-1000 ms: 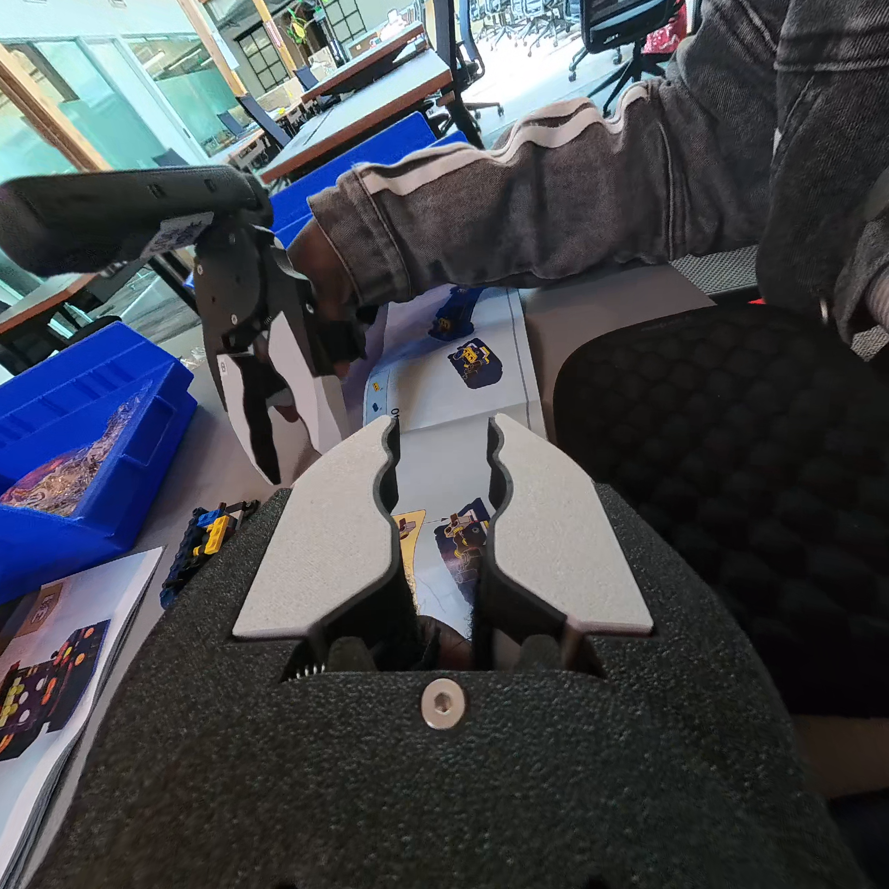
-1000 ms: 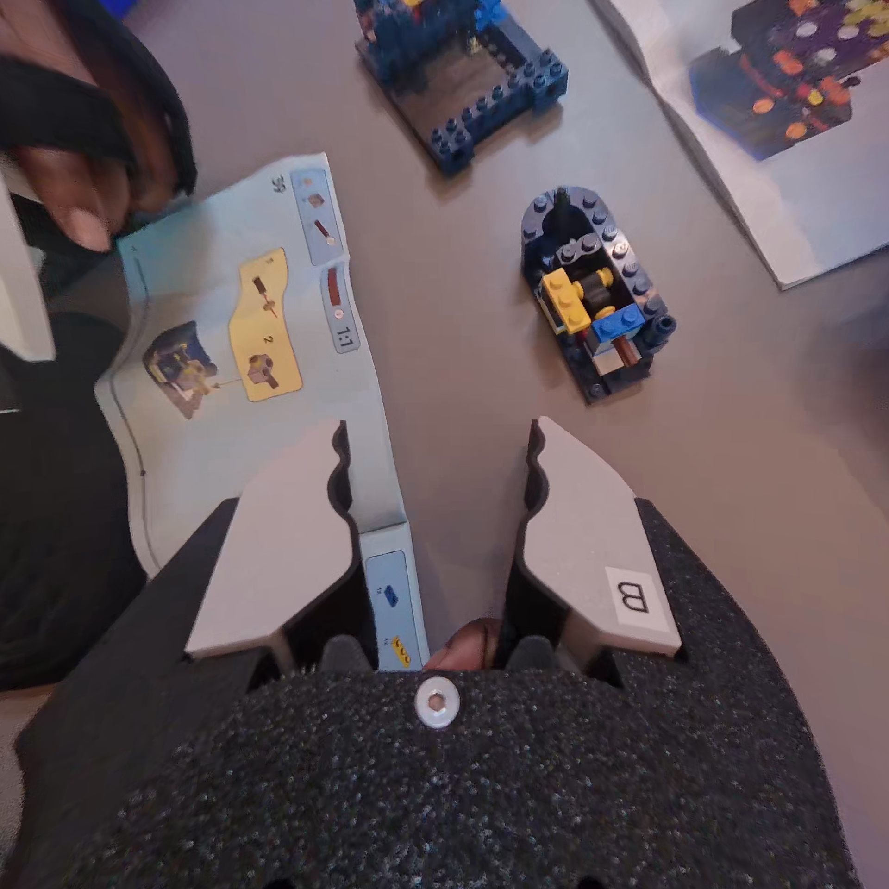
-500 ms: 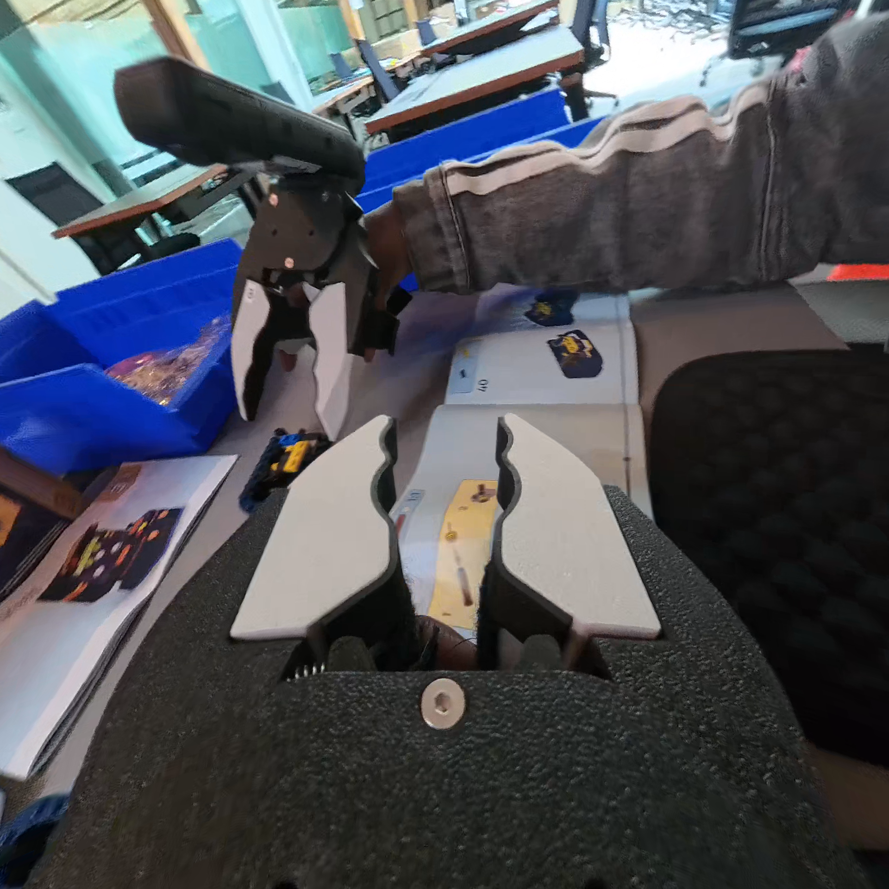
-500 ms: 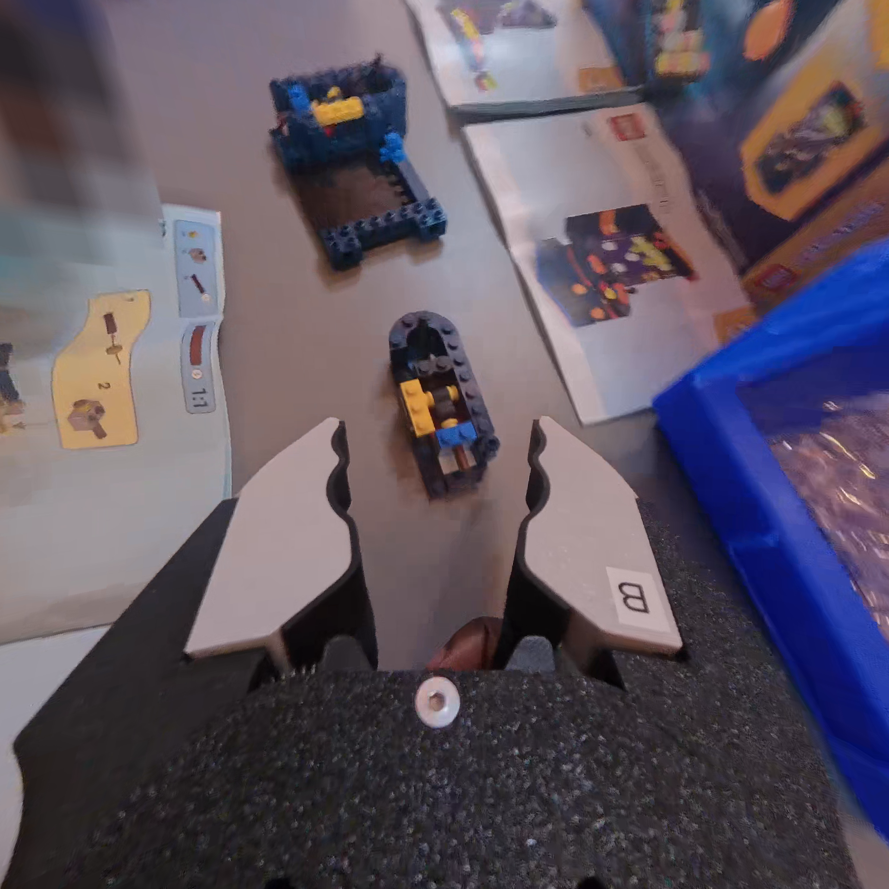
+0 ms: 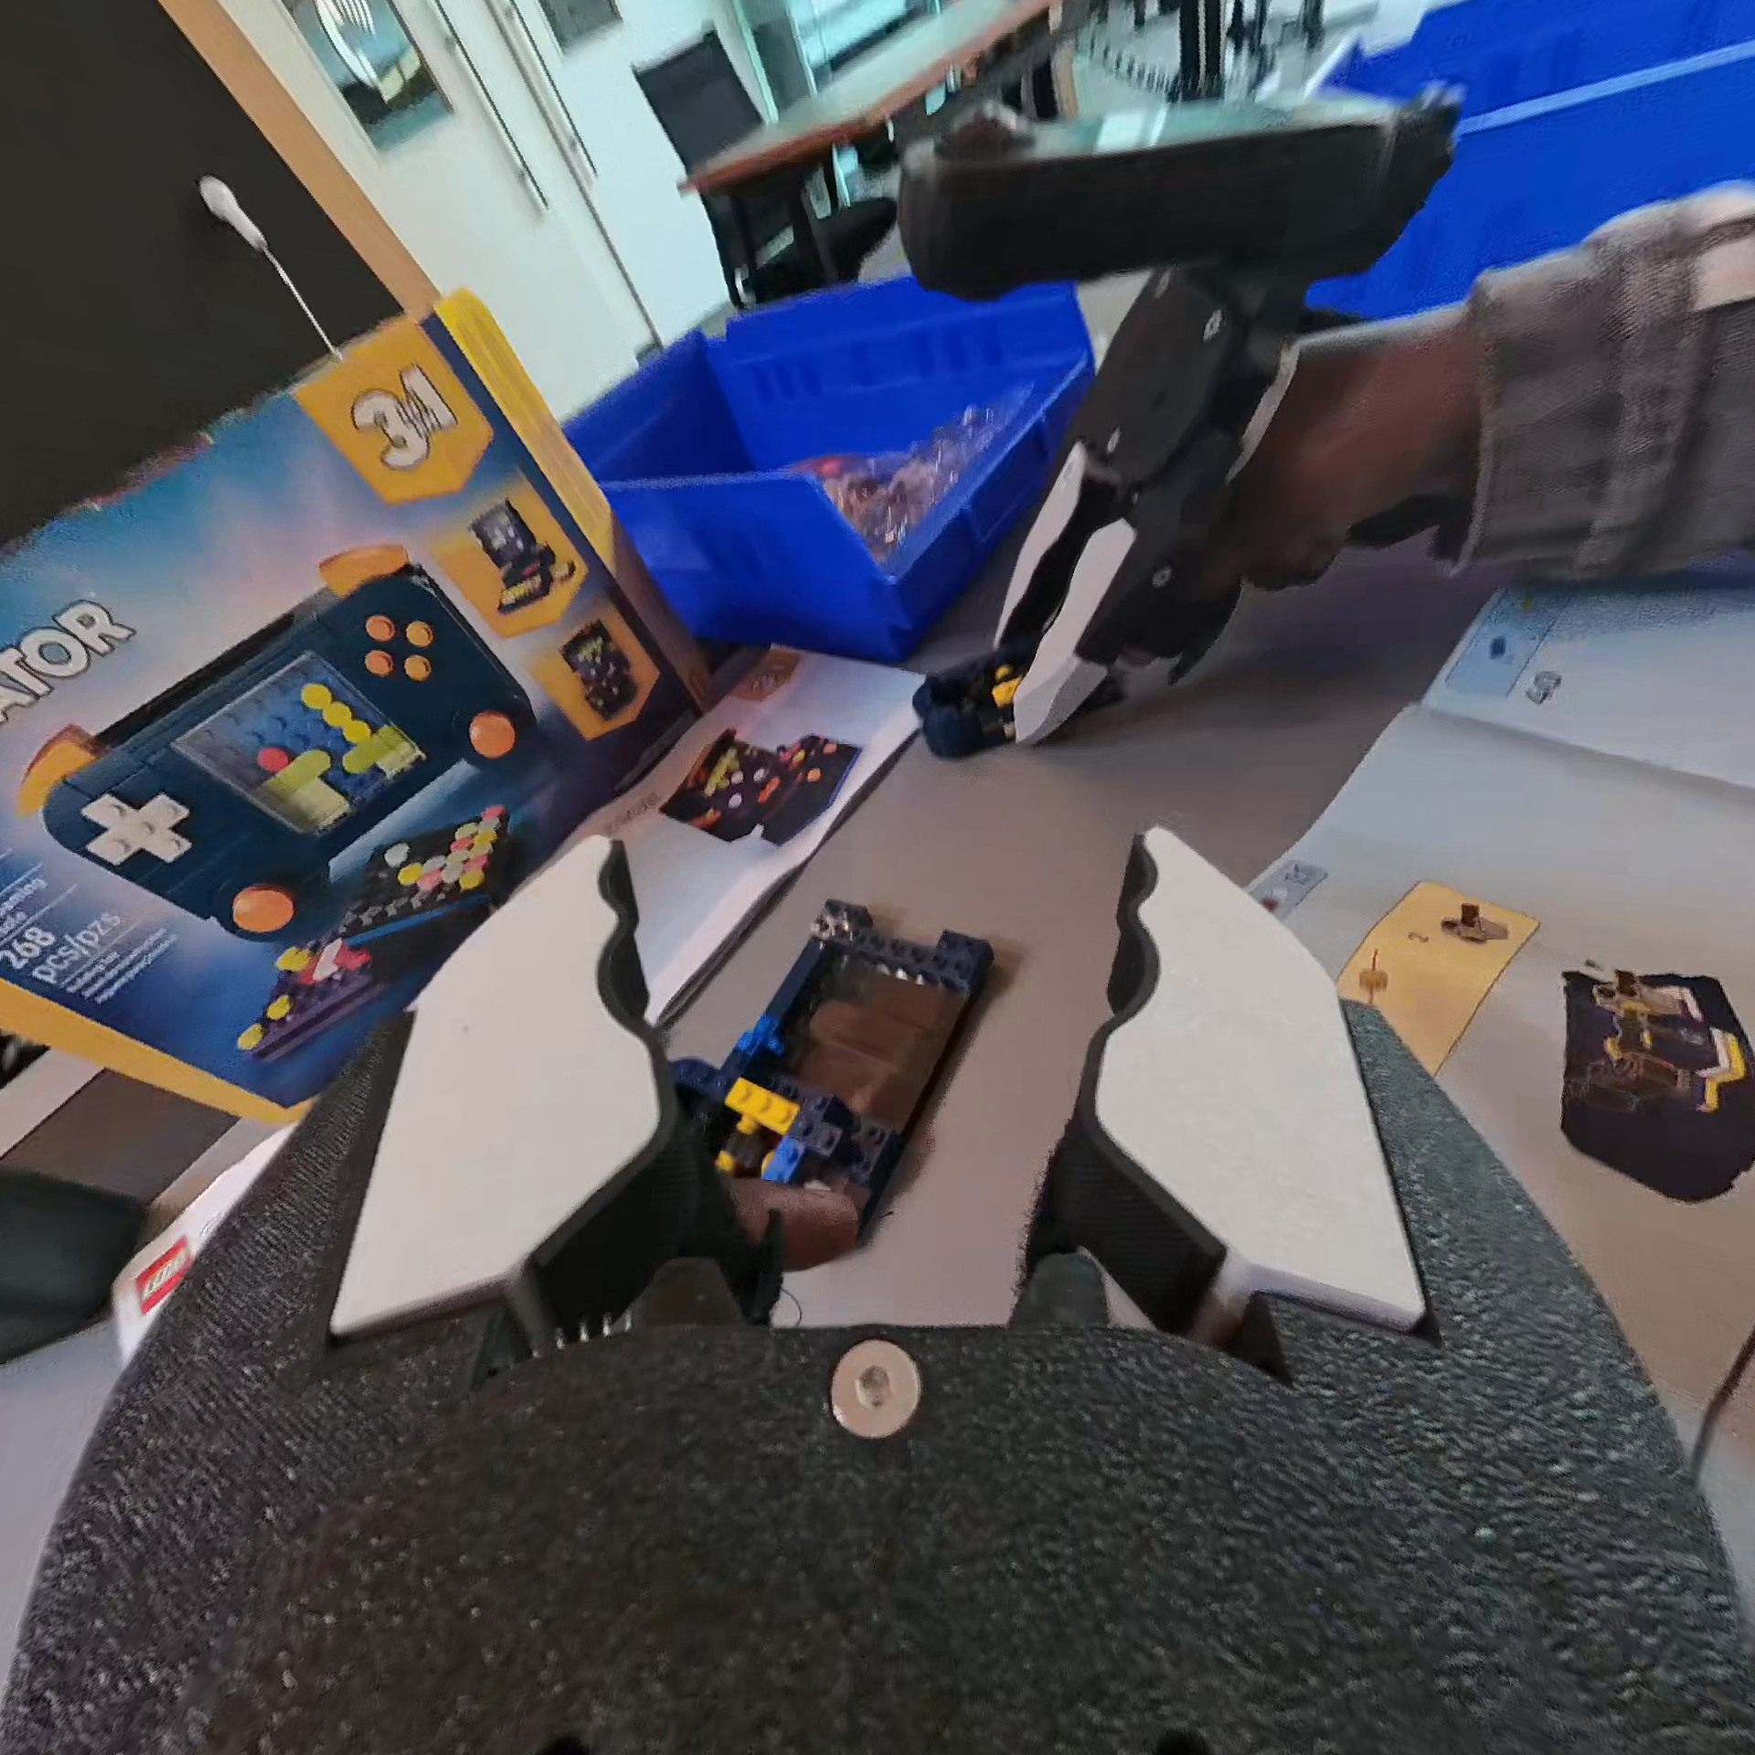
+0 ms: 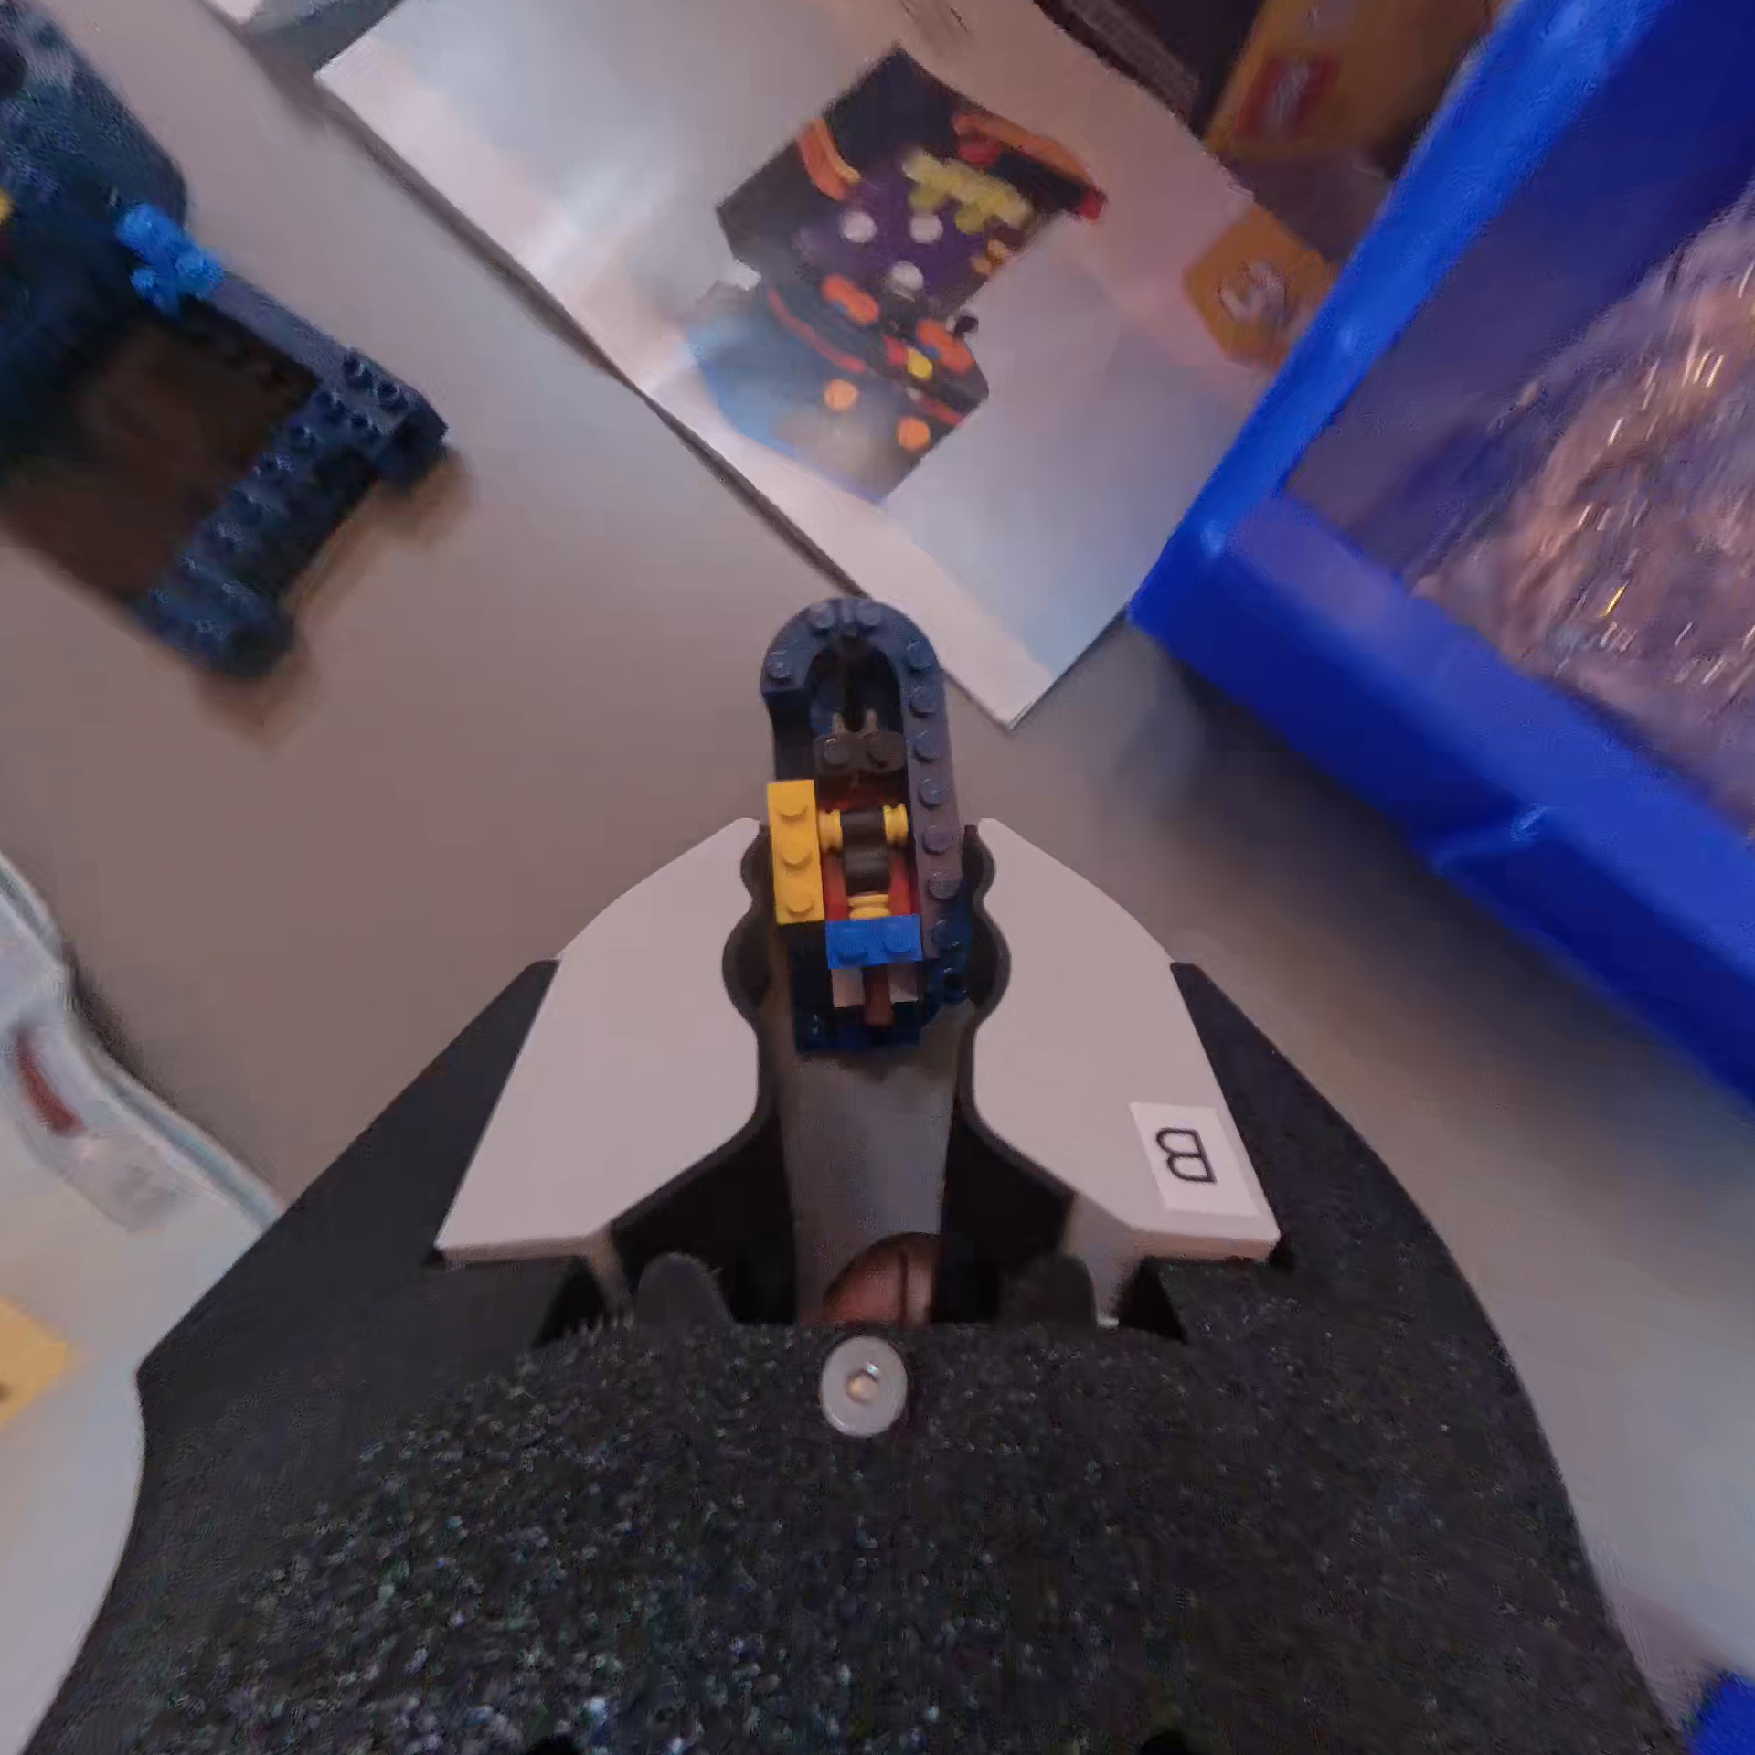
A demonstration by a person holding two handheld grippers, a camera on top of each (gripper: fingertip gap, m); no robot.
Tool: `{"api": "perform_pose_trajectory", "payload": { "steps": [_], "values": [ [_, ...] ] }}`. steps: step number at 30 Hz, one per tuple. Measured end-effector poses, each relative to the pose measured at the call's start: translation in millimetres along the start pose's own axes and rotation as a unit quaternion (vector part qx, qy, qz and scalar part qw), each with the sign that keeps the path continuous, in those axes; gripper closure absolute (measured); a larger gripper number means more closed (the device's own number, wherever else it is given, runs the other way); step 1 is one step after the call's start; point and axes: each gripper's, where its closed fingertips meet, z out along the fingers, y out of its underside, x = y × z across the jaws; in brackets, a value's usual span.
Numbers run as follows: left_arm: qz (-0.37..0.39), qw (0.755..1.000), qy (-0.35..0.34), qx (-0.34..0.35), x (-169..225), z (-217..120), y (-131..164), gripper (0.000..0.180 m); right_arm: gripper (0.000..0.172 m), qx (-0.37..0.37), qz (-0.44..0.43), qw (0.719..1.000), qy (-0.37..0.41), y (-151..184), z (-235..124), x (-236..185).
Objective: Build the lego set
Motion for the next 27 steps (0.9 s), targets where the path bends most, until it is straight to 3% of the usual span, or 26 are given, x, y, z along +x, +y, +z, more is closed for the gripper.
{"api": "perform_pose_trajectory", "payload": {
  "steps": [3,6,9,10,14,21,27],
  "values": [
    [0.015,0.996,0.022,-0.088,-2,-3,14,0.071,0.117,-0.009,0.019,0.999,-0.050,0,-9,-31],
    [0.044,0.985,0.064,-0.154,-4,-7,17,0.069,0.113,0.015,-0.001,0.999,-0.040,-5,-22,-28],
    [0.074,0.972,0.098,-0.201,-8,-1,17,0.079,0.112,0.026,-0.015,0.995,-0.092,0,-28,-32],
    [0.094,0.960,0.128,-0.232,-6,2,25,0.089,0.112,0.038,-0.017,0.994,-0.100,1,-27,-31],
    [0.127,0.908,0.205,-0.342,-6,19,66,0.099,0.110,0.056,-0.004,0.990,-0.132,8,-20,-26],
    [0.112,0.875,0.268,-0.388,-3,41,107,0.088,0.110,0.075,-0.012,0.984,-0.162,5,-22,-31],
    [0.078,0.866,0.314,-0.381,2,45,108,0.097,0.109,0.071,-0.028,0.981,-0.180,8,-17,-38]
  ]
}}
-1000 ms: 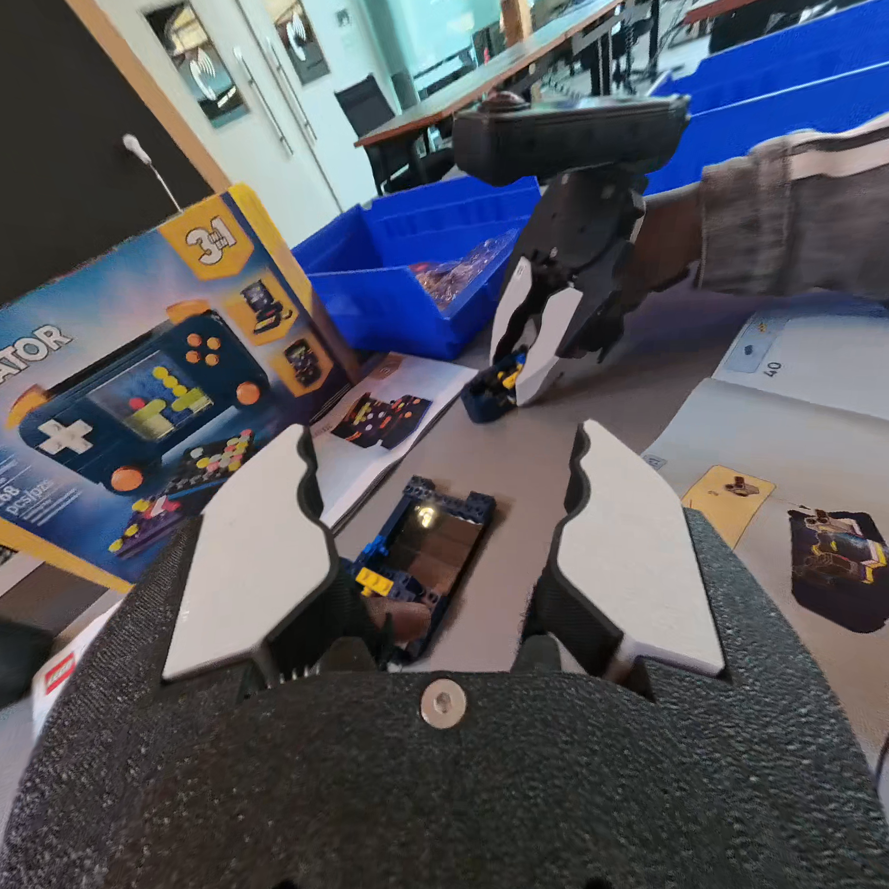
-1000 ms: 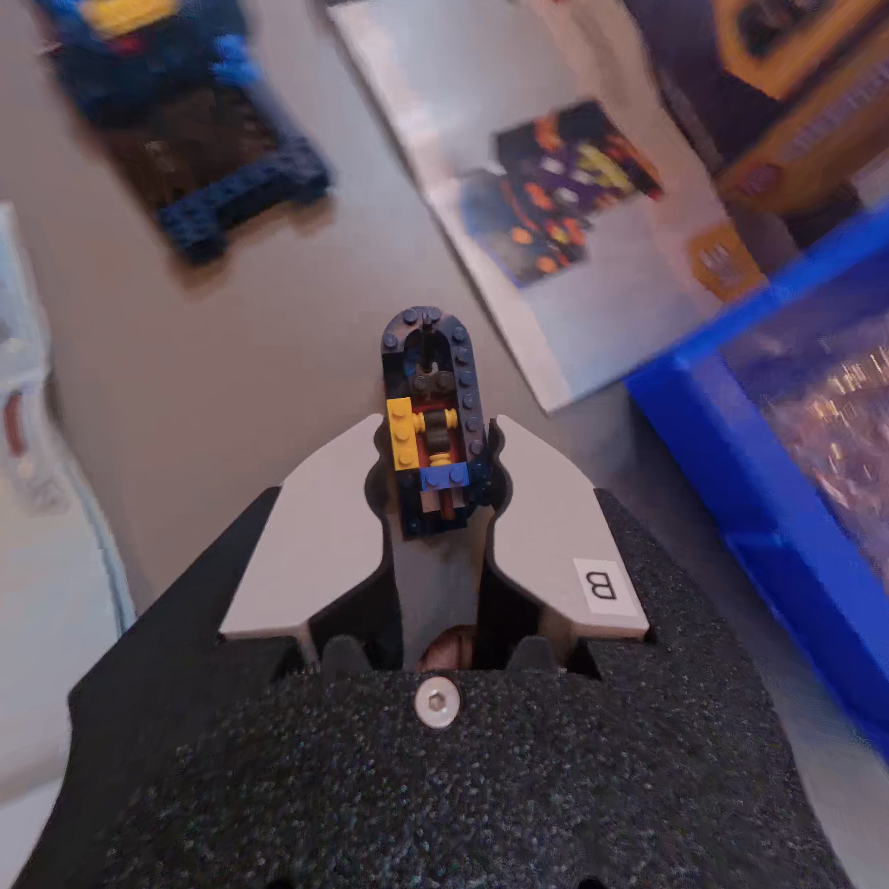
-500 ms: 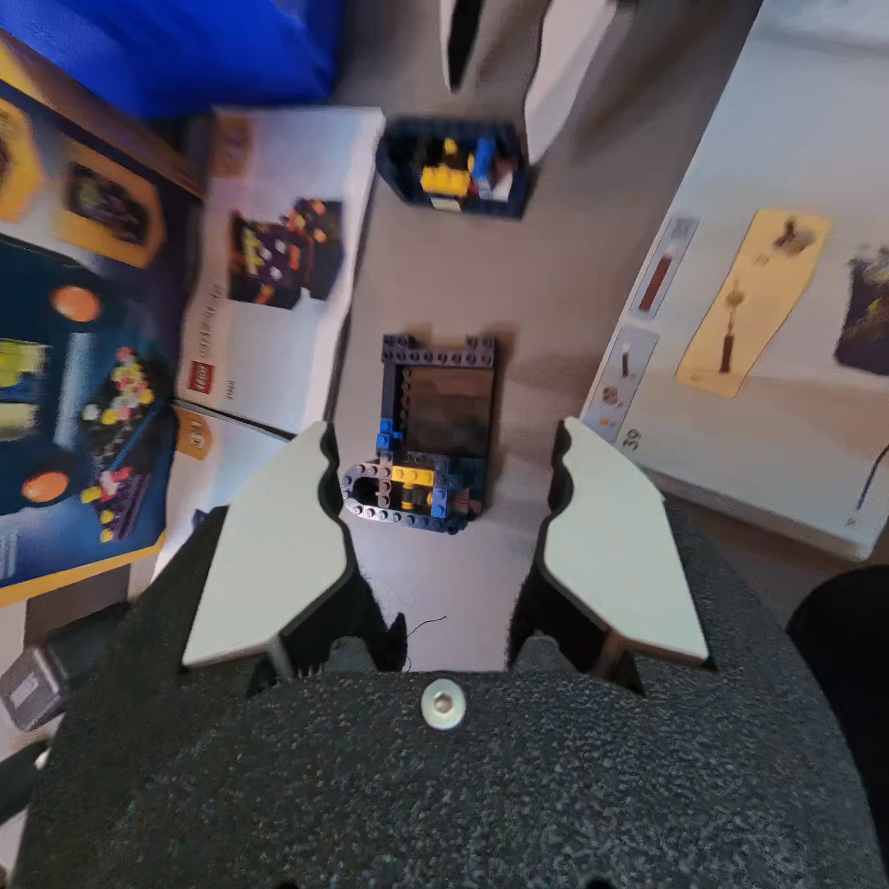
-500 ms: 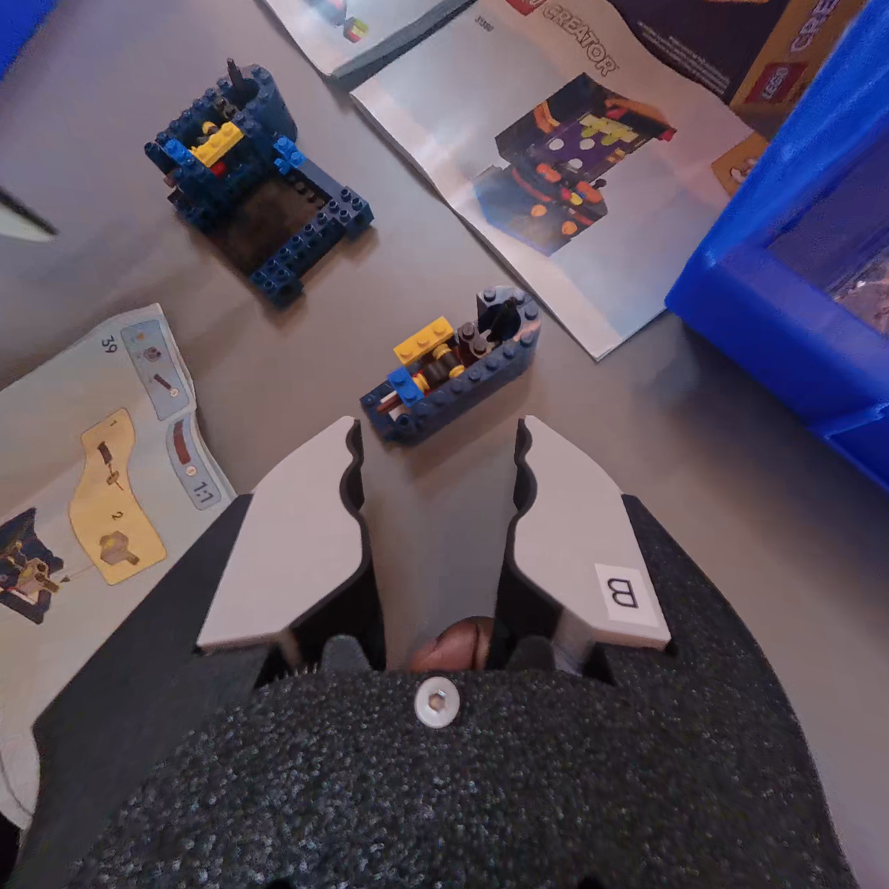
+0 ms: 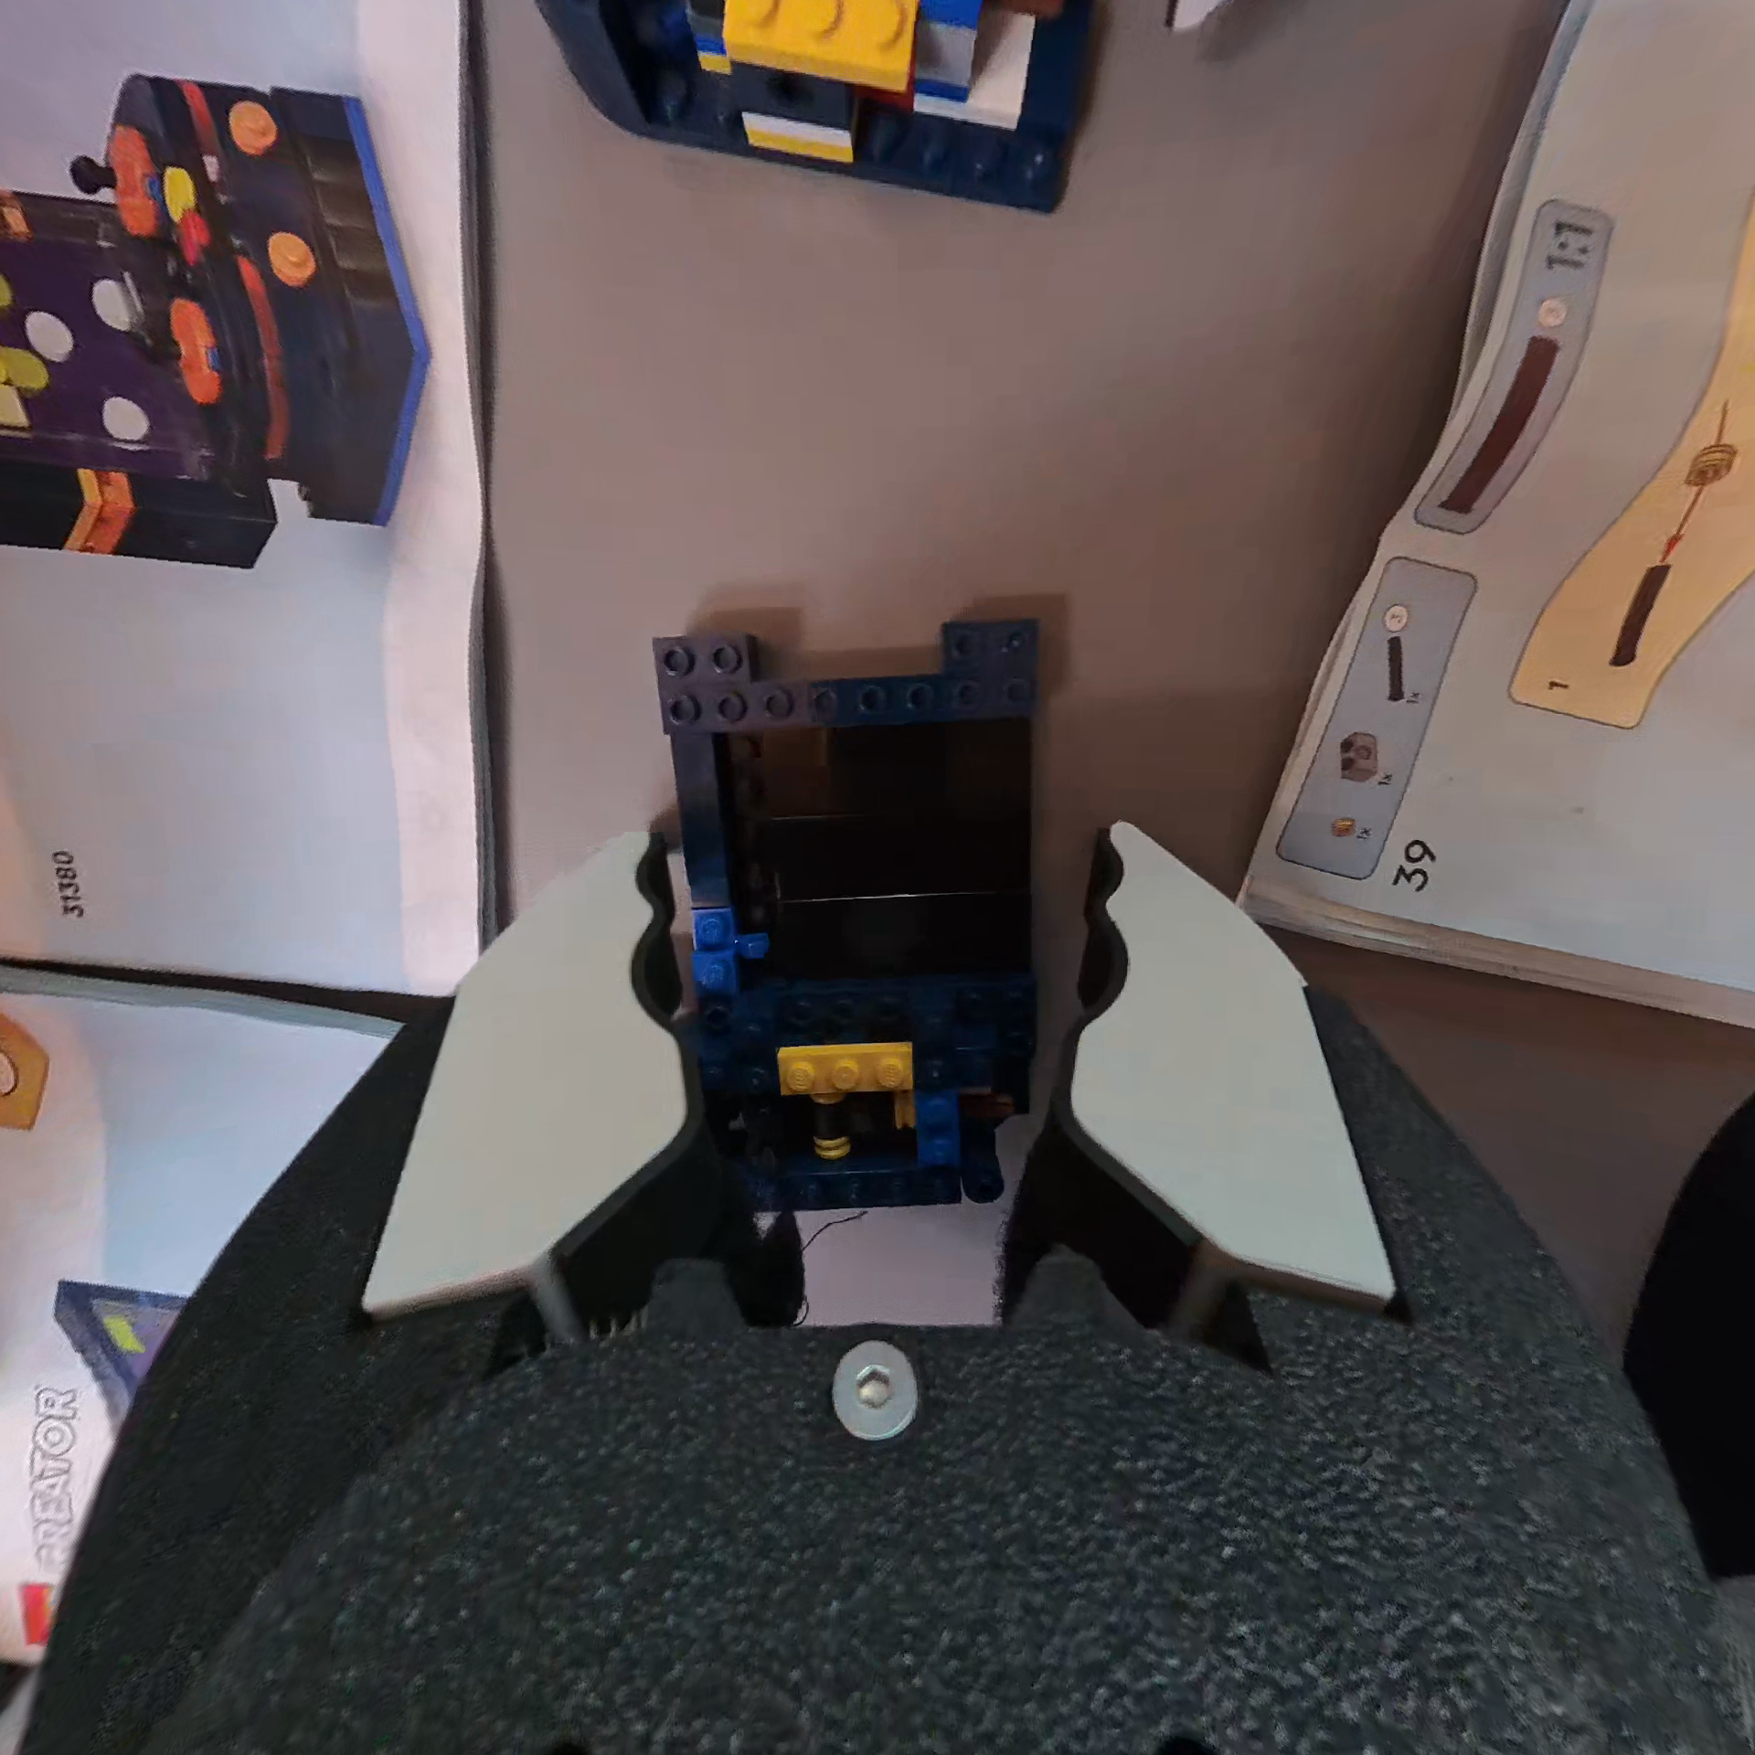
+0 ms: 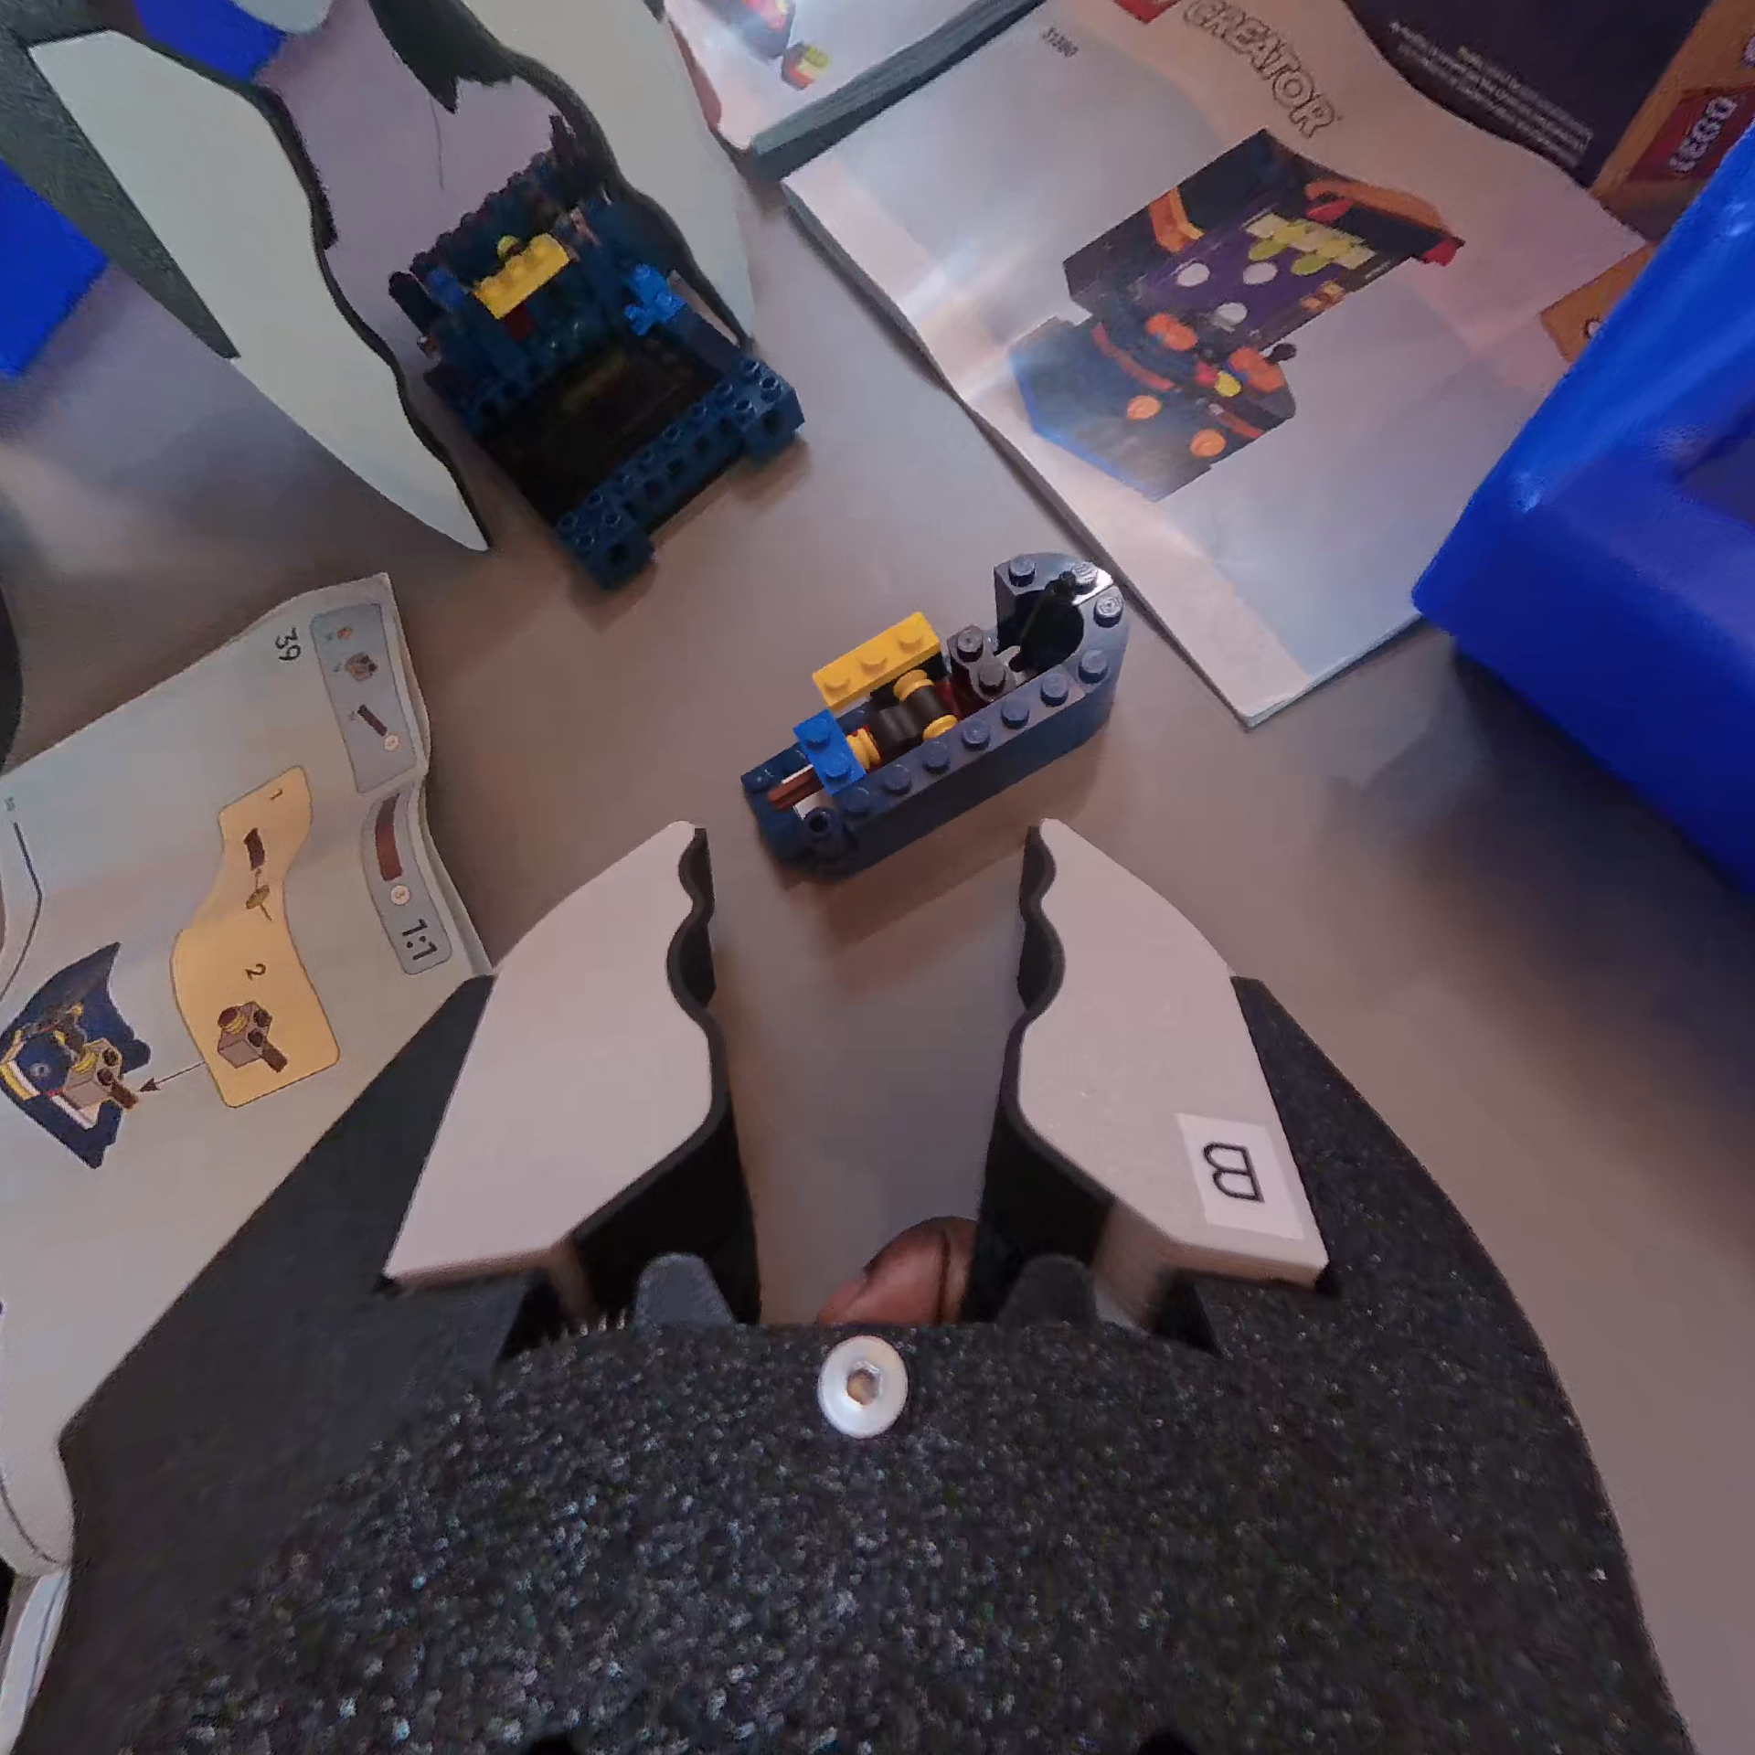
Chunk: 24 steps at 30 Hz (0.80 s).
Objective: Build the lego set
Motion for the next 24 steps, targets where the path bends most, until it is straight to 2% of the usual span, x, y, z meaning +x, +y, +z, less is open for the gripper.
{"api": "perform_pose_trajectory", "payload": {
  "steps": [6,7,11,24],
  "values": [
    [0.004,1.000,0.001,0.001,-4,-1,0,0.103,0.096,0.009,-0.019,0.999,-0.035,1,-1,-5],
    [0.006,1.000,0.002,0.008,-4,-2,-2,0.112,0.092,0.013,-0.023,0.999,-0.043,0,-1,-7],
    [0.014,1.000,0.005,0.013,-3,-1,-2,0.112,0.082,0.028,-0.040,0.997,-0.062,-4,4,-12],
    [0.051,0.999,0.010,0.013,7,-4,-15,0.113,0.080,0.019,-0.067,0.995,-0.069,-6,12,-22]
  ]
}}
